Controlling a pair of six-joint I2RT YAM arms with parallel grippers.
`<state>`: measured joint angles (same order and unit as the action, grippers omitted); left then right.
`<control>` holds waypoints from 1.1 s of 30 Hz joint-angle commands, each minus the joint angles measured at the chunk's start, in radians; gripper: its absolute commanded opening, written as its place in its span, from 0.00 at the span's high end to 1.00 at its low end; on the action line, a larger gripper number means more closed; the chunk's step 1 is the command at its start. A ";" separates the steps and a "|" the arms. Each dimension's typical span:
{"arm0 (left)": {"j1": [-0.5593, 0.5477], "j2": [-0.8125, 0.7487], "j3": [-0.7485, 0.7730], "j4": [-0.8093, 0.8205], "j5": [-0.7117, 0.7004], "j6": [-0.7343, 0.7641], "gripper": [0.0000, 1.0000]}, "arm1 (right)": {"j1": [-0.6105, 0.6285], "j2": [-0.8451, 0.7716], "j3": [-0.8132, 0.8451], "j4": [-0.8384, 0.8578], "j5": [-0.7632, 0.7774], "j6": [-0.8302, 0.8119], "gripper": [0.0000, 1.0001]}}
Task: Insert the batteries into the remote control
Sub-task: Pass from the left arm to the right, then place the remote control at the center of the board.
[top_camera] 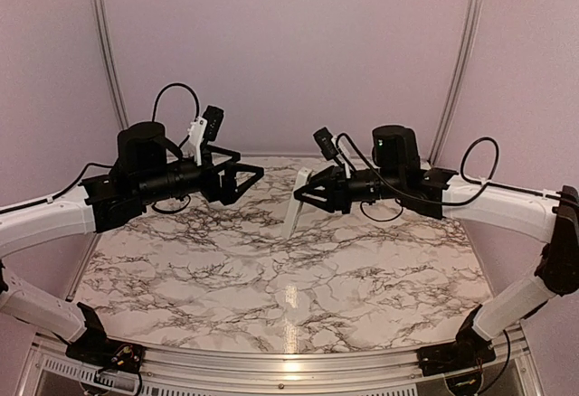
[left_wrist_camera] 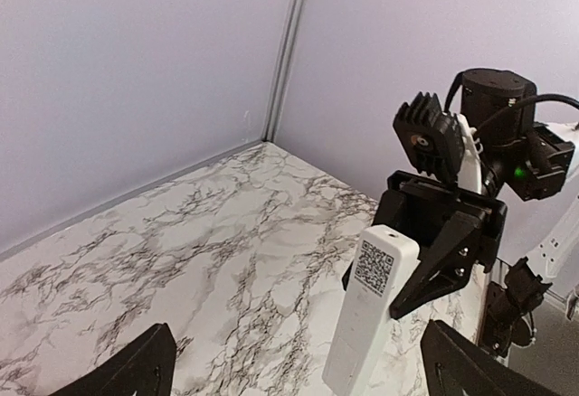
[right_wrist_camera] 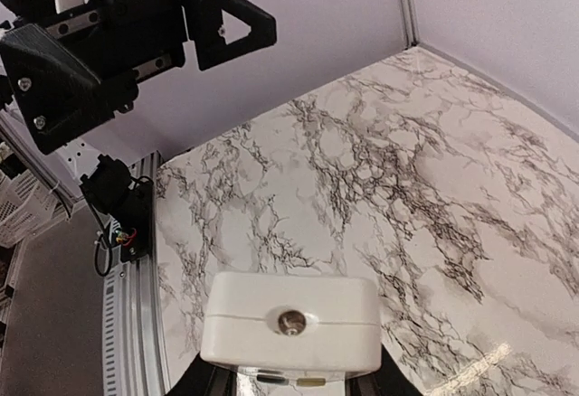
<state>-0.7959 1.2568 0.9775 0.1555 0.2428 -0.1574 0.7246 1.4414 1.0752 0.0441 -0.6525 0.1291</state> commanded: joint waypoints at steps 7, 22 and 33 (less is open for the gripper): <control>0.120 0.051 0.072 -0.356 -0.459 -0.284 0.01 | 0.042 0.245 0.274 -0.458 0.274 -0.119 1.00; 0.199 0.047 0.008 -0.368 -0.446 -0.314 0.01 | 0.120 0.582 0.561 -0.803 0.434 -0.196 1.00; 0.215 0.067 -0.015 -0.350 -0.447 -0.287 0.01 | 0.145 0.775 0.663 -0.876 0.468 -0.207 1.00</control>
<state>-0.5903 1.3033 0.9707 -0.1917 -0.1913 -0.4633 0.8574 2.1208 1.7302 -0.7414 -0.2169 -0.0624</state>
